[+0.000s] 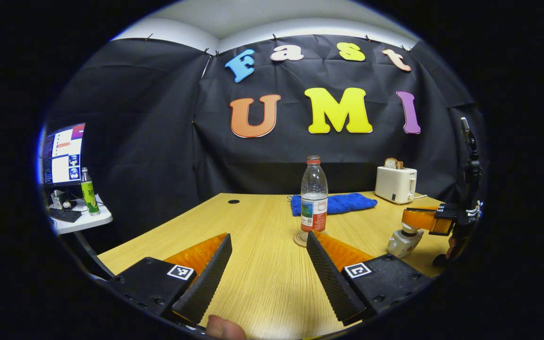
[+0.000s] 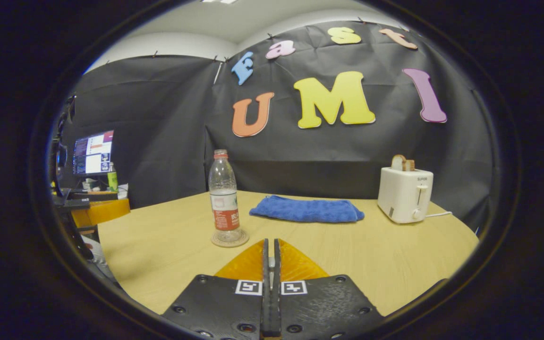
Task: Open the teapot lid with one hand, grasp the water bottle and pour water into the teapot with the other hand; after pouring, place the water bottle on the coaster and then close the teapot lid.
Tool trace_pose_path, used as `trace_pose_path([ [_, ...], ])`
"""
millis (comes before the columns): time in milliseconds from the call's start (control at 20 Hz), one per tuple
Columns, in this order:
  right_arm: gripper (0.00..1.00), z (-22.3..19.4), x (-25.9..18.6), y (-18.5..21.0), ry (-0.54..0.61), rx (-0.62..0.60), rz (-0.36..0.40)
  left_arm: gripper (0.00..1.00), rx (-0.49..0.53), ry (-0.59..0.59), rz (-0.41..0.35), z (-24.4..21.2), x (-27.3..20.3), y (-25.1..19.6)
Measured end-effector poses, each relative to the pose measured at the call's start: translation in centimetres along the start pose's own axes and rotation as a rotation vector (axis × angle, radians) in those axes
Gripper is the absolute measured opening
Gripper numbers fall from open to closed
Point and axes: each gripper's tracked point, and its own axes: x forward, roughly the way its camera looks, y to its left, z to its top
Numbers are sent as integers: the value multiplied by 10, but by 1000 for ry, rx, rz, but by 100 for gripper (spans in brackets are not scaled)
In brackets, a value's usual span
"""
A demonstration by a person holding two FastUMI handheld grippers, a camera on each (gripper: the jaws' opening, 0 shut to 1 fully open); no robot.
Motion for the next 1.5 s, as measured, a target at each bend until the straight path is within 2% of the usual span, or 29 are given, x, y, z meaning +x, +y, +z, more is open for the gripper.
trace_pose_path([
  [550,1,-18,4,-7,19,20,-12,99,16,-20,-37,7,-5,-16],
  [700,11,-12,-3,-10,20,19,-42,99,17,-31,-42,13,-8,-22],
  [750,26,-6,-9,-12,-1,32,-53,99,13,-40,-41,17,-9,-25],
  [850,64,12,-24,-23,-48,40,-100,99,-7,-59,-46,26,-12,-37],
  [900,77,21,-34,-28,-71,34,-121,99,-17,-69,-55,31,-14,-45],
  [950,96,31,-43,-34,-94,25,-151,99,-21,-85,-69,37,-15,-56],
  [1300,98,88,-142,-89,-211,-36,-369,99,-4,-182,-133,79,-36,-127],
  [1500,97,87,-193,-107,-227,-62,-466,99,-9,-181,-151,78,-48,-152],
])
